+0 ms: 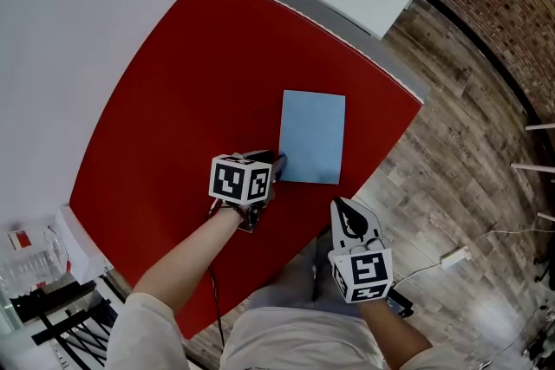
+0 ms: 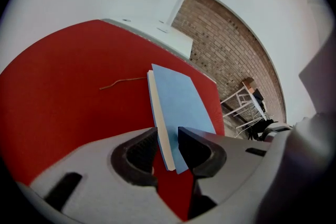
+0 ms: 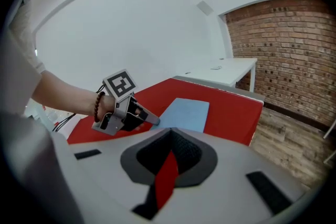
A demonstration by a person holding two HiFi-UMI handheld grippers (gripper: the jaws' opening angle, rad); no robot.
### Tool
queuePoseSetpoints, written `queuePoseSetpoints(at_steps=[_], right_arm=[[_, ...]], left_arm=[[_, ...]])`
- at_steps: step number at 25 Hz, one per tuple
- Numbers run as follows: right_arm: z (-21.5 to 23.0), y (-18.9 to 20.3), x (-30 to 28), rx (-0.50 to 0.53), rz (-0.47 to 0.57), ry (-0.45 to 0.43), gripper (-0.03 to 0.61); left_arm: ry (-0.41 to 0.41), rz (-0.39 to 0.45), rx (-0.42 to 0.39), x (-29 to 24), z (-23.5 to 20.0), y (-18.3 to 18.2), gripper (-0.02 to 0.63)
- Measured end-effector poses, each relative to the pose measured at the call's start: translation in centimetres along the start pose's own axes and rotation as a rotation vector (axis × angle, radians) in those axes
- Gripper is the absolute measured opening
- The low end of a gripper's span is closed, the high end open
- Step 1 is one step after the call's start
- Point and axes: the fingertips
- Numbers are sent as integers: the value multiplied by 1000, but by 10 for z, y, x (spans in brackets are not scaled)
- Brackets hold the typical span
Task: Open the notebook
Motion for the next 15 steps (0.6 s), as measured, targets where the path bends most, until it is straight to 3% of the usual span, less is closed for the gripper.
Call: queuePoseSetpoints(at_steps=[6,15], right_arm=[[1,9,-10,-22,-19,-7,6],[6,13,-16,-55,-28,-13,6]], left_arm=[[57,-80,48,-17,-4,-6,114],[65,-174,62,-31,-10,-9,114]])
Point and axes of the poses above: the fingertips, and each gripper's own axes: x backward along the fingers, z to its right, y out of its underside, and after that the axes turned 5 degrees about -z, right-handed
